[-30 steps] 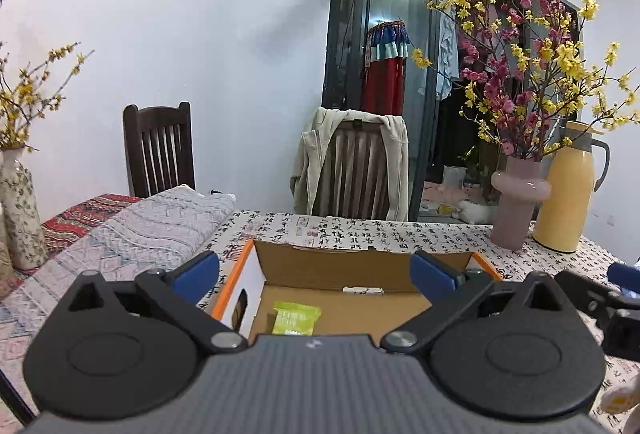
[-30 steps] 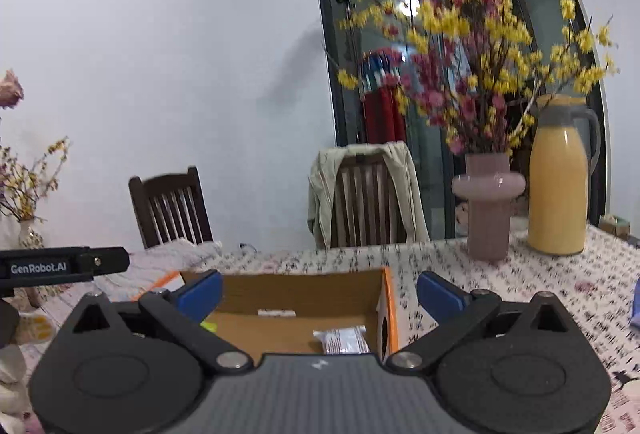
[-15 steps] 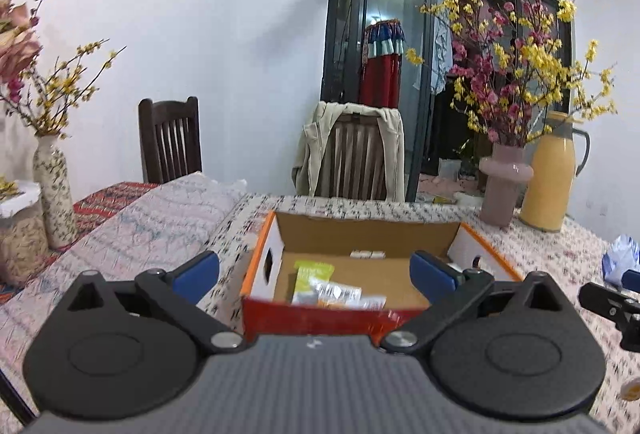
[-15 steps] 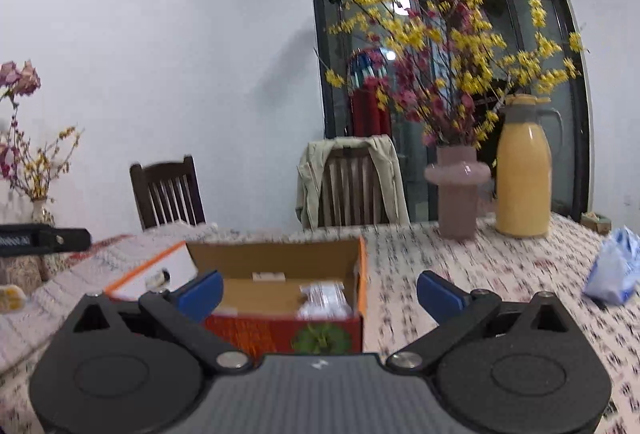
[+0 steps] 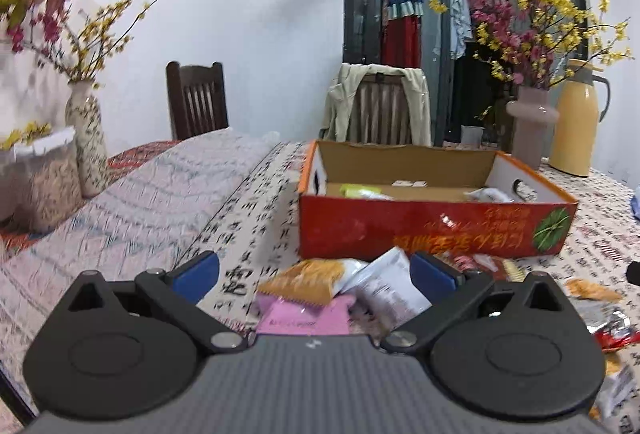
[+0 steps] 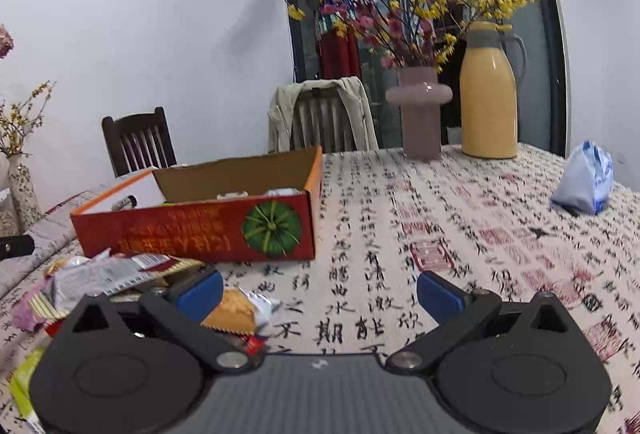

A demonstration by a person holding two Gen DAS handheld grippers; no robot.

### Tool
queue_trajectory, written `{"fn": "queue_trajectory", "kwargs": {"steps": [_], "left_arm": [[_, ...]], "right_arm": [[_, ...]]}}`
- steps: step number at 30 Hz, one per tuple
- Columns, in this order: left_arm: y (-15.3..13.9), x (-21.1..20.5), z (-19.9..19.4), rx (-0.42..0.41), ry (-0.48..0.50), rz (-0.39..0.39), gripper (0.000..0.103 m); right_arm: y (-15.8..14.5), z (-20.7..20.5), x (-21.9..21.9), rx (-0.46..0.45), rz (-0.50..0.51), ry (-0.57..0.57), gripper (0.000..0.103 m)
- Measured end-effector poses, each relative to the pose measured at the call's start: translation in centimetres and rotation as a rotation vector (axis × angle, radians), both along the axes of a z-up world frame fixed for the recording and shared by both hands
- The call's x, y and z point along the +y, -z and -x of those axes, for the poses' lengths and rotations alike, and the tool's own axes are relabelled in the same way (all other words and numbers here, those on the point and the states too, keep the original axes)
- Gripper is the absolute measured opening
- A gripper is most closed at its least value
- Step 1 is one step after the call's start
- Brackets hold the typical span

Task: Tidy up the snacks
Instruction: 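Move both tools back from the box to the snack pile, then grasp another orange-white oat crisp packet with the right tool and lift it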

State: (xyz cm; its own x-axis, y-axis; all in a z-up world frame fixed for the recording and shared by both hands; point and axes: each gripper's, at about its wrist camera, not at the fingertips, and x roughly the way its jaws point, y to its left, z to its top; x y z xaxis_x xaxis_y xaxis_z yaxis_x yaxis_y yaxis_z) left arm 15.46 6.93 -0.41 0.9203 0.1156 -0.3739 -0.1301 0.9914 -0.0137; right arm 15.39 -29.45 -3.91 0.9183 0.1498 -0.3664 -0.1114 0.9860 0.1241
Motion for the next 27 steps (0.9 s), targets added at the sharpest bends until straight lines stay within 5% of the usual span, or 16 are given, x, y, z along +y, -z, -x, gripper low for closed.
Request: {"fn": "queue_trajectory", "kwargs": {"steps": [27], "left_arm": [[1.14,1.09,0.02,-0.021,-0.013,0.074,0.103]], "right_arm": [[0.34,-0.39,-0.20,0.000,-0.031,-0.012,0.103]]}}
